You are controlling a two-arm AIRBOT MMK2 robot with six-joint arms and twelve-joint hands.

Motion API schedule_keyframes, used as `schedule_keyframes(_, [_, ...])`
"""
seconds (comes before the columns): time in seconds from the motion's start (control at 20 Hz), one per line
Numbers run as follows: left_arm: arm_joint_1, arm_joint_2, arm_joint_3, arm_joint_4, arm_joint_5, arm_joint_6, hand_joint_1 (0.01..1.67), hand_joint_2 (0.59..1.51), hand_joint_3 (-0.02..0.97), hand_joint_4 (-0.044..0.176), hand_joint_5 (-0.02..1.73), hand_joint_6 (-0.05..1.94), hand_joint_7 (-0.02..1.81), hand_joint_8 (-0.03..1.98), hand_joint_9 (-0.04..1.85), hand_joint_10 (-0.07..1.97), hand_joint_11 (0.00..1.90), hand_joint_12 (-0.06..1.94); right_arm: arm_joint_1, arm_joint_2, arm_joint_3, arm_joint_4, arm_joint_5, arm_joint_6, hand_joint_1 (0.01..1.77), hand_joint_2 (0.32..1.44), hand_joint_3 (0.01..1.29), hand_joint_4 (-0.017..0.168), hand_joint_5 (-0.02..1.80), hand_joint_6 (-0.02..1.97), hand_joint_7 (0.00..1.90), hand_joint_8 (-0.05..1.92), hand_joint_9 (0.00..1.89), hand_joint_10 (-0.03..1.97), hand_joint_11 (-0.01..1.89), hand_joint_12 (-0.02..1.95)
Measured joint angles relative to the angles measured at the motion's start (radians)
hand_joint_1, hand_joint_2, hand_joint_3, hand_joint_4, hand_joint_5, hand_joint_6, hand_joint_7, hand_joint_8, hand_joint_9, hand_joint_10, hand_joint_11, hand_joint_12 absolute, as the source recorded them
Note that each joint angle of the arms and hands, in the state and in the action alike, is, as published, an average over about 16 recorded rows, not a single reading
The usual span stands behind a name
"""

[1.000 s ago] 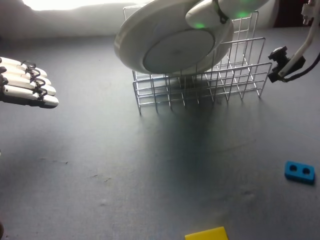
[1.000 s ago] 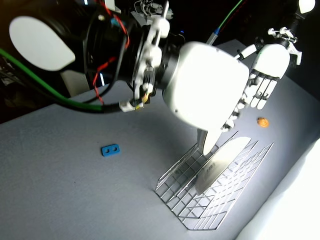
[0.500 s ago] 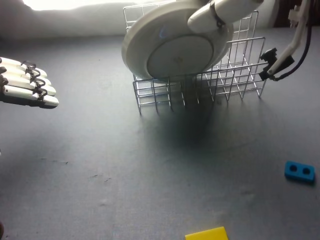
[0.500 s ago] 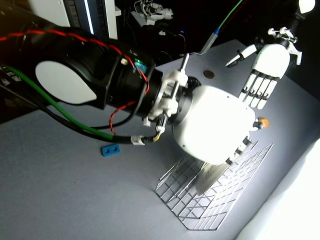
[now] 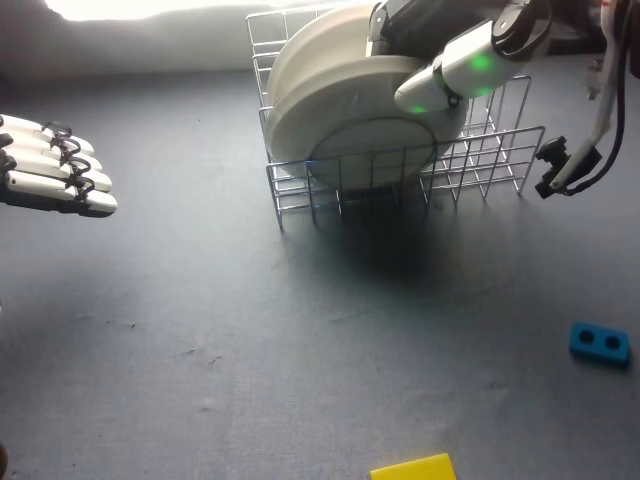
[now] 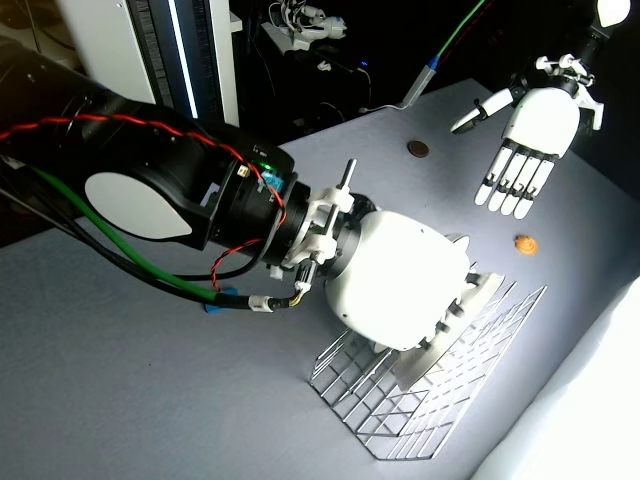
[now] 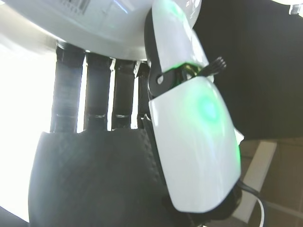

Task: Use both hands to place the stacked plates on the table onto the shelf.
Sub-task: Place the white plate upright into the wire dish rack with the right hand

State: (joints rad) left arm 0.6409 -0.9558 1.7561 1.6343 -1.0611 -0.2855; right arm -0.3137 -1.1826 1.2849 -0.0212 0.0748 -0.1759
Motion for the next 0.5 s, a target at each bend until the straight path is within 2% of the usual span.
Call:
schedule_keyframes(0.15, [0.000,0.000,0.000,0.000,0.000,0.000,0.01,1.005,0.011,0.004,0.02,0.01,0.02,0.00,0.02,0.01,0.02,0.01,-0.008,0.000,0.001,0.000,0.004,-0.012,1.32,1.10,0.01,-0.011,0.74,1.09,0.84,0.99,0.86,1.03,0.75,1.32])
schedule_keyframes(0.5, [0.000,0.000,0.000,0.000,0.000,0.000,0.01,1.005,0.012,0.004,0.02,0.01,0.02,0.00,0.02,0.01,0.02,0.01,0.010,0.011,-0.007,0.000,0.012,-0.020,1.26,1.08,0.01,-0.007,0.72,0.71,0.83,0.57,0.80,0.68,0.60,1.32])
